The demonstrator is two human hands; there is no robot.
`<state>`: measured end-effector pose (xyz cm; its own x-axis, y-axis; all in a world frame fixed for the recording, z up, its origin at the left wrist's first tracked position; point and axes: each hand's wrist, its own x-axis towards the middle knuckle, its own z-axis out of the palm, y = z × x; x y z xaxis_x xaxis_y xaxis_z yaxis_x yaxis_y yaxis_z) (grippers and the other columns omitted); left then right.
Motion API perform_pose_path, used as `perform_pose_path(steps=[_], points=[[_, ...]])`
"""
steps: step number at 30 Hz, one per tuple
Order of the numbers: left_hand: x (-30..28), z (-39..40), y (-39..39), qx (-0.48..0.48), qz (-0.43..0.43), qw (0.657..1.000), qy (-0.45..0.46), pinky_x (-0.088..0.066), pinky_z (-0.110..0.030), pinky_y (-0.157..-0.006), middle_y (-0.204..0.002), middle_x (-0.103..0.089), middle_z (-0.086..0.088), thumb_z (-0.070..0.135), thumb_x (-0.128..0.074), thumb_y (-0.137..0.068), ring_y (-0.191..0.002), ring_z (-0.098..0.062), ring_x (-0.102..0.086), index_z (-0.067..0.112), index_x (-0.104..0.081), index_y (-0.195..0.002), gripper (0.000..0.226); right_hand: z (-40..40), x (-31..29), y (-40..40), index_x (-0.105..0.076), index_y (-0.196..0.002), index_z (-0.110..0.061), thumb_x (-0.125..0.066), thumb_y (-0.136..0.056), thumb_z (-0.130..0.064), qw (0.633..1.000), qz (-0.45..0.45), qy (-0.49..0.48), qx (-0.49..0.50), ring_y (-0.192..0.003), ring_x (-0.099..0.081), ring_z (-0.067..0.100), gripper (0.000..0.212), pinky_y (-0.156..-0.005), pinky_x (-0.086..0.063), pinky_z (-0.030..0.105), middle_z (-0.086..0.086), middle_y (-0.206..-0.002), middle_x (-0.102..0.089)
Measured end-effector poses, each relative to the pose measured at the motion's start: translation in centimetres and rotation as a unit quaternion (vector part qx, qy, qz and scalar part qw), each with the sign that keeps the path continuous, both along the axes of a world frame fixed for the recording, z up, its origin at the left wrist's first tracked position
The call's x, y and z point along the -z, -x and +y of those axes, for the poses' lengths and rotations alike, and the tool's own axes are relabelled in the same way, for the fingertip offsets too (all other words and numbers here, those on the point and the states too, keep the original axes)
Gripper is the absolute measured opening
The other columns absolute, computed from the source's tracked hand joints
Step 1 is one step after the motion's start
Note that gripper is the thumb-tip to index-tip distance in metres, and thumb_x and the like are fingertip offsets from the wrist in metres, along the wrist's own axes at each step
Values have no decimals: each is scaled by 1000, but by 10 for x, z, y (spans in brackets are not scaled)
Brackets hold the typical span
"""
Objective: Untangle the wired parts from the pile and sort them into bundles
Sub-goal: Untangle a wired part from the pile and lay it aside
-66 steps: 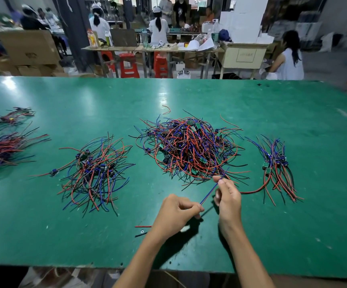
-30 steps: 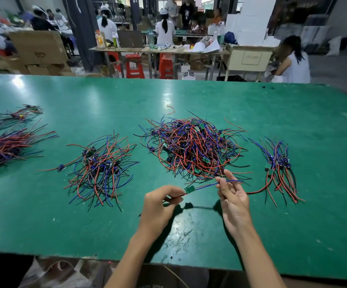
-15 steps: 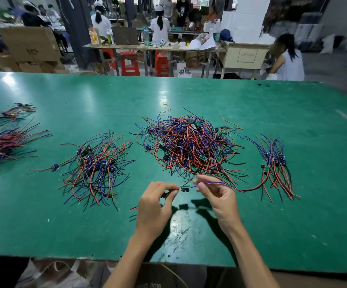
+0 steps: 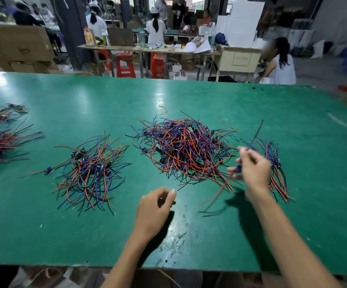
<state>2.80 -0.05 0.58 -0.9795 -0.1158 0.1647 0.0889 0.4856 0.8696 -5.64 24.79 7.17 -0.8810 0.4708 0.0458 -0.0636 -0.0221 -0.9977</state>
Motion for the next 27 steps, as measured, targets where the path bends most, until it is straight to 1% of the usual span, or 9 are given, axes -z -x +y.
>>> perform_pose_path(steps=[2,4,6,8,12,17,21,25,27], points=[[-1,-1,5,-22,-11,997,-78,-52,-30,-68,-69,-72,13,50,-57,-91,-69,-4,-69,27,-73,-79,30,37,-20,32,-72,-93,-12,-60,-100,-27,991,-12,-111,71,-36,-61,7,21,-39,-52,26,4,-71,-63],[-1,-6,12,-66,-9,985,-160,-54,-34,-67,-69,-71,3,26,-64,-95,-68,-14,-68,23,-75,-80,19,70,-33,58,-75,-102,-7,-59,-98,-27,968,-59,-215,114,-42,-65,8,26,-50,-58,33,11,-81,-70],[-1,-14,17,-126,-8,960,-248,-51,-37,-60,-69,-68,-1,13,-62,-96,-62,-17,-60,20,-74,-80,21,92,-35,73,-71,-116,-5,-61,-97,-29,903,-170,-375,125,-88,-74,29,32,-78,-58,40,22,-107,-72],[-1,-17,19,-172,-4,939,-297,-46,-31,-51,-68,-67,0,12,-59,-97,-55,-14,-54,20,-73,-80,23,95,-31,77,-66,-122,-5,-63,-96,-28,819,-207,-524,106,-117,-59,41,35,-95,-46,45,25,-122,-66],[0,-14,19,-181,-8,944,-275,-45,-28,-48,-66,-67,2,14,-58,-97,-54,-11,-53,22,-72,-81,22,50,-11,77,-75,-116,-21,-60,-98,-32,820,-112,-559,-53,-107,-66,29,25,-93,-54,40,8,-114,-74],[0,-15,19,-180,-7,943,-281,-45,-25,-46,-67,-66,0,13,-59,-97,-54,-10,-53,20,-72,-81,22,11,20,85,-80,-101,-19,-61,-94,-54,767,-195,-603,-95,-104,-65,29,40,-90,-51,35,8,-100,-76],[0,-14,18,-175,-7,945,-277,-46,-25,-47,-67,-67,1,14,-59,-97,-54,-9,-54,24,-72,-79,24,13,30,85,-80,-102,-27,-73,-86,-53,795,-167,-583,-36,-112,-57,30,31,-95,-47,39,8,-107,-73],[0,-14,18,-171,-8,945,-280,-45,-26,-49,-66,-67,1,14,-59,-96,-54,-10,-54,27,-73,-78,26,24,29,80,-78,-105,-25,-65,-92,-52,894,-122,-431,11,-121,-52,30,33,-105,-33,45,5,-113,-73],[1,-14,17,-168,-7,946,-279,-45,-28,-51,-67,-67,1,15,-59,-96,-56,-12,-54,27,-73,-78,26,29,23,73,-76,-103,-24,-65,-92,-52,908,-82,-407,48,-117,-53,30,33,-103,-31,44,3,-110,-73]])
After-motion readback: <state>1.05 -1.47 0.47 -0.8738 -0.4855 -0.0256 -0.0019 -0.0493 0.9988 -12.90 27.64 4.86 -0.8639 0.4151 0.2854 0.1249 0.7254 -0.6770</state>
